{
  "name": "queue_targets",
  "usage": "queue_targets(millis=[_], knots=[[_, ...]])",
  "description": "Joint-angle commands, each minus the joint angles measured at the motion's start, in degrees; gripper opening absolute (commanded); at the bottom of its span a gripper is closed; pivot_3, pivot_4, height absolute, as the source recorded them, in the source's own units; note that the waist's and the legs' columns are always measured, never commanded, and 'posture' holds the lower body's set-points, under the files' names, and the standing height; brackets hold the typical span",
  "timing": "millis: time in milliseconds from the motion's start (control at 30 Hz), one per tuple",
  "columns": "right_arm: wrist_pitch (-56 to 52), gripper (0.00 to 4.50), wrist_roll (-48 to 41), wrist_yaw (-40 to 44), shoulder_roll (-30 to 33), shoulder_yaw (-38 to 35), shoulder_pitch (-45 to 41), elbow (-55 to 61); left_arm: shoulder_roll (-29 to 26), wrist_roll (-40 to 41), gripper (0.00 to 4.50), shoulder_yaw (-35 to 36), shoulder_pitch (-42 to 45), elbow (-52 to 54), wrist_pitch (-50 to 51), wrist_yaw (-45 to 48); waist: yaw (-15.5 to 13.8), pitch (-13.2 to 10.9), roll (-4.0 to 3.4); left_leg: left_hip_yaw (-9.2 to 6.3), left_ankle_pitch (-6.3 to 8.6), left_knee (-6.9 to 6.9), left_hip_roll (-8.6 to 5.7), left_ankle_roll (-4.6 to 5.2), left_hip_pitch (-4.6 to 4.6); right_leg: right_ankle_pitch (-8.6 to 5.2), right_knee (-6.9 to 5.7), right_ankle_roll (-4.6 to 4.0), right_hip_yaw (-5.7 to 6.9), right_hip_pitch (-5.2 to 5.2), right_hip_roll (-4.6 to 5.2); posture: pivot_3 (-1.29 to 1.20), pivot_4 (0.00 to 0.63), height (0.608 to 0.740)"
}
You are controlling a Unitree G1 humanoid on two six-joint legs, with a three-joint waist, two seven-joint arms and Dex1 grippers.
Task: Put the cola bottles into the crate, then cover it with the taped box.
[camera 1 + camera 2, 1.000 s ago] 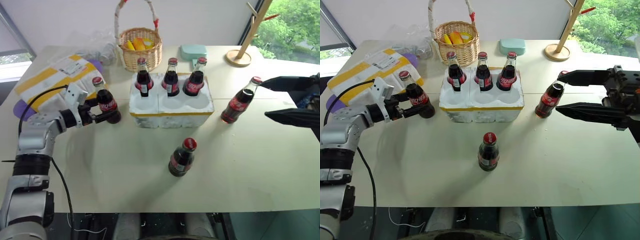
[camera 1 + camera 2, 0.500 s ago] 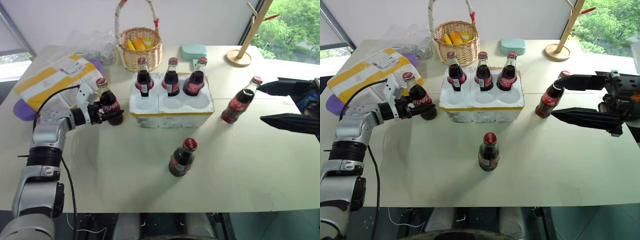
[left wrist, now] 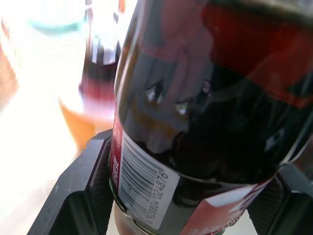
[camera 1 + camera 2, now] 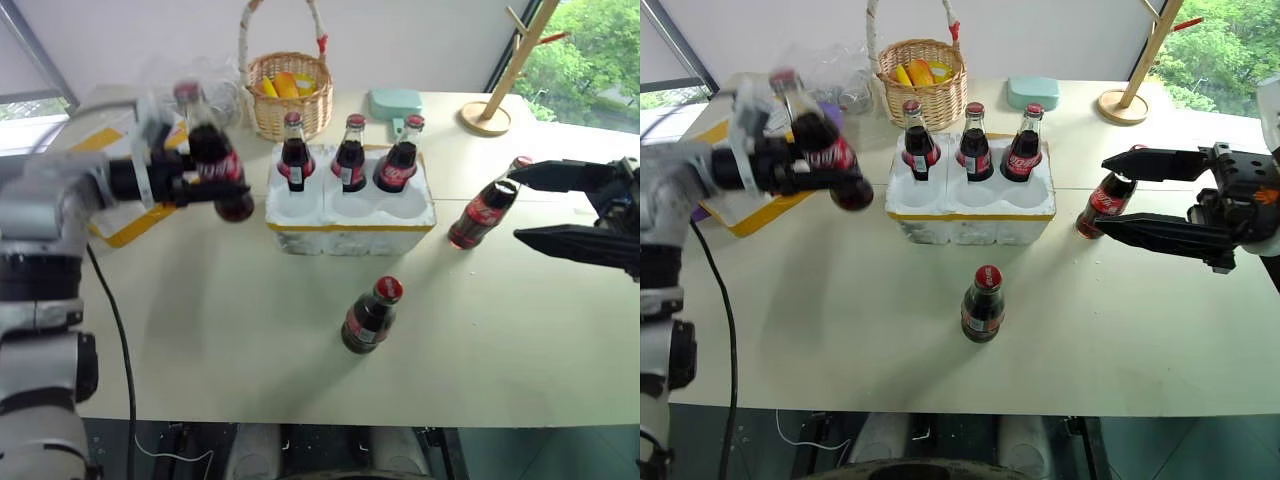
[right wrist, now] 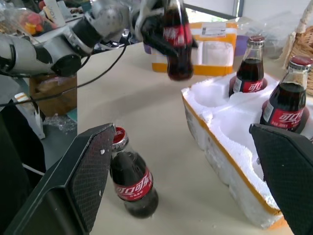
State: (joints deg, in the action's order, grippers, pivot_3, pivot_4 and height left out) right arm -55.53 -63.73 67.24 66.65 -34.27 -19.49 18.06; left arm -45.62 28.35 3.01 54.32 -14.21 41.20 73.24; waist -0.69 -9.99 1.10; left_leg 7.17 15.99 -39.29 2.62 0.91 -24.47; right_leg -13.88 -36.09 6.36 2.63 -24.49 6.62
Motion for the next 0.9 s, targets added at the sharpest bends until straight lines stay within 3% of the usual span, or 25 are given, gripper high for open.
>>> queue_targets(millis=[33, 233, 500, 900], knots=[[1.6, 4.5, -0.2, -1.1, -0.7, -1.5, 0.6, 2.1, 2.4, 1.9, 2.85, 0.2, 6.8, -1.3, 0.8, 0.2, -0.1, 0.0, -0.02, 0.0, 0.0, 0.0, -0.02, 0.0, 0.0, 0.0, 0.0, 0.03, 0.0, 0.01, 0.0, 0.0, 0.15, 0.74], [1.9, 4.5, -0.9, -3.4, -1.8, -3.2, 3.0, 3.8, 9.4, -5.0, 2.85, -6.5, 9.7, -9.3, -8.2, 0.9, 0.0, 0.0, 0.0, -0.01, -0.14, 0.0, -0.07, -0.23, 0.03, 0.01, -0.02, 0.13, 0.0, 0.02, -0.06, 0.0, 0.15, 0.74], [1.8, 4.5, -1.6, -5.6, -2.9, -6.0, 6.5, 5.7, 15.3, -9.2, 2.85, -9.5, 10.3, -18.2, -14.7, 2.3, 0.0, -0.1, 0.12, -0.02, -0.11, 0.02, -0.03, -0.17, -0.03, 0.02, 0.0, 0.14, 0.0, -0.05, -0.08, 0.0, 0.15, 0.74], [3.8, 4.5, -0.4, -7.5, -4.4, -4.8, 8.9, 6.8, 16.0, -18.3, 2.85, -14.2, 5.6, -21.6, -25.0, 3.7, 0.2, -0.1, 0.13, -0.03, -0.01, -0.01, -0.02, 0.01, -0.04, 0.02, 0.0, 0.13, 0.0, -0.04, -0.07, 0.0, 0.15, 0.74]])
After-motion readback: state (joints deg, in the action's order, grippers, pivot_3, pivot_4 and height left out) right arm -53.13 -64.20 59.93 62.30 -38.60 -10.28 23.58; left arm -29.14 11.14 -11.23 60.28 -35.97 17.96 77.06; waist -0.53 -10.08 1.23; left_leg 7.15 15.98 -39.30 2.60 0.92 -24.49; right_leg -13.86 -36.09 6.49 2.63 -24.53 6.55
